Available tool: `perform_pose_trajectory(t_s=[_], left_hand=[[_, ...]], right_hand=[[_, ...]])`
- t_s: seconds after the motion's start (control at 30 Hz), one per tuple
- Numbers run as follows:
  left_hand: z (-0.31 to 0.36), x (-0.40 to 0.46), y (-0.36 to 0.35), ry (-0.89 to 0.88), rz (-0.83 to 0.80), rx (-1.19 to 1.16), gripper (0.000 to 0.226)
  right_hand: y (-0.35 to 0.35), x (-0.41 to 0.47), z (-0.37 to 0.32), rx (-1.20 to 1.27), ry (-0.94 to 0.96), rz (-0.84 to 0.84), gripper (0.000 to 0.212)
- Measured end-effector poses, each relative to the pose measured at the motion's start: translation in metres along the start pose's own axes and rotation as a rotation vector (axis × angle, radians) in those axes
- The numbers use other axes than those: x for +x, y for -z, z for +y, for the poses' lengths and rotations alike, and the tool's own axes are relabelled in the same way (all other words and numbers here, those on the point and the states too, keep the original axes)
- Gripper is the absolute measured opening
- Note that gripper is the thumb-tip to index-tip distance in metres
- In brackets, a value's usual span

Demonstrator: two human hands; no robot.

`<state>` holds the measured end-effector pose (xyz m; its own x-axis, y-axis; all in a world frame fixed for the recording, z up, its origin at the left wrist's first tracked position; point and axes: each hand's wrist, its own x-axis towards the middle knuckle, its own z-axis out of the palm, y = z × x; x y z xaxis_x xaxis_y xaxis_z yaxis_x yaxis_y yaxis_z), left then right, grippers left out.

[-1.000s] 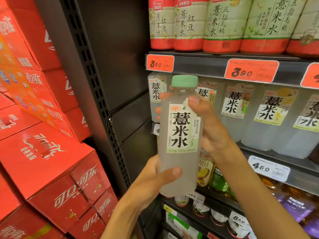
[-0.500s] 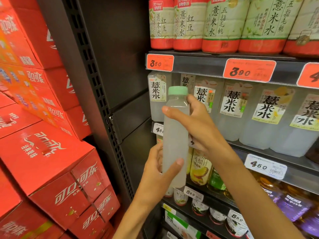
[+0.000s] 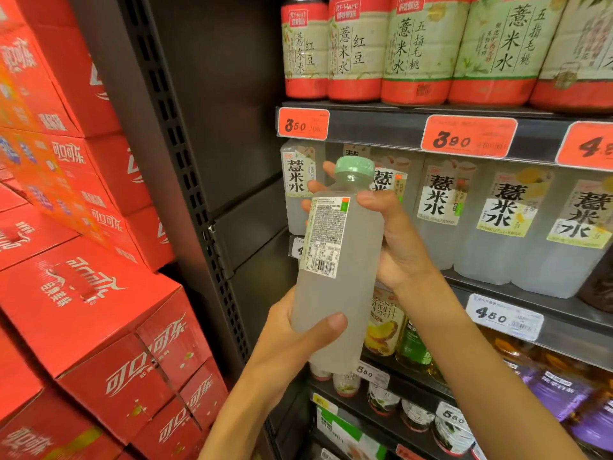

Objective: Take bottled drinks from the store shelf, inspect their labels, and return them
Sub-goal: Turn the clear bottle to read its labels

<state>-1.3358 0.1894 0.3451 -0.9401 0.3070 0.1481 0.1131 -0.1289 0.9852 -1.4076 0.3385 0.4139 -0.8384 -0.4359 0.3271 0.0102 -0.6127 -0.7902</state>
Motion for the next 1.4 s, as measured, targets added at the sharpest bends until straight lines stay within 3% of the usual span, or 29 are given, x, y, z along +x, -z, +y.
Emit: perform_pose_trajectory(t_s=[0.13, 0.27, 0.37, 0.43, 0.5, 0.6, 0.73, 0.83, 0.93, 1.1, 1.2, 1.4], left_hand=[[0.000, -0.002, -0.002, 0.022, 0.019, -0.075, 0.062], [-0.003, -0.003, 0.000, 0.163, -0.193, -0.557, 0.071], [-0.010, 0.003, 0.002, 0.194, -0.263, -0.733, 0.078], [-0.013, 0.009, 0.007, 0.171, -0.243, -0.649, 0.072], [-0.013, 0.013, 0.014, 0.131, -0.139, -0.385, 0.062], [-0.010, 0.020, 0.018, 0.063, 0.023, 0.026, 0.057], [-0.017, 0.039, 0.015, -0.093, 0.203, 0.324, 0.060], [-0.021, 0.058, 0.014, -0.137, 0.247, 0.287, 0.052], [-0.023, 0.072, 0.018, -0.182, 0.174, 0.176, 0.044], [-0.022, 0.090, 0.030, -0.199, 0.118, 0.098, 0.047], [-0.023, 0.100, 0.039, -0.190, 0.062, 0.127, 0.047], [-0.036, 0.119, 0.046, -0.217, 0.095, 0.146, 0.056]], right_hand=[[0.008, 0.005, 0.004, 0.160, -0.066, -0.007, 0.091], [0.012, 0.006, 0.011, 0.224, -0.141, -0.021, 0.087], [0.011, 0.009, 0.016, 0.188, -0.149, 0.066, 0.076], [0.009, 0.012, 0.014, 0.120, -0.113, 0.148, 0.056], [0.009, 0.017, 0.009, -0.013, -0.075, 0.217, 0.046], [0.005, 0.024, 0.003, -0.267, -0.074, 0.314, 0.056], [-0.002, 0.032, 0.011, -0.481, -0.040, 0.444, 0.054], [-0.004, 0.041, 0.012, -0.527, 0.027, 0.537, 0.053], [0.002, 0.045, 0.006, -0.516, 0.089, 0.545, 0.040], [0.012, 0.045, 0.011, -0.912, 0.186, 0.427, 0.049], [0.018, 0.049, 0.011, -0.845, 0.288, 0.482, 0.037], [0.019, 0.054, 0.029, -0.826, 0.401, 0.620, 0.043]])
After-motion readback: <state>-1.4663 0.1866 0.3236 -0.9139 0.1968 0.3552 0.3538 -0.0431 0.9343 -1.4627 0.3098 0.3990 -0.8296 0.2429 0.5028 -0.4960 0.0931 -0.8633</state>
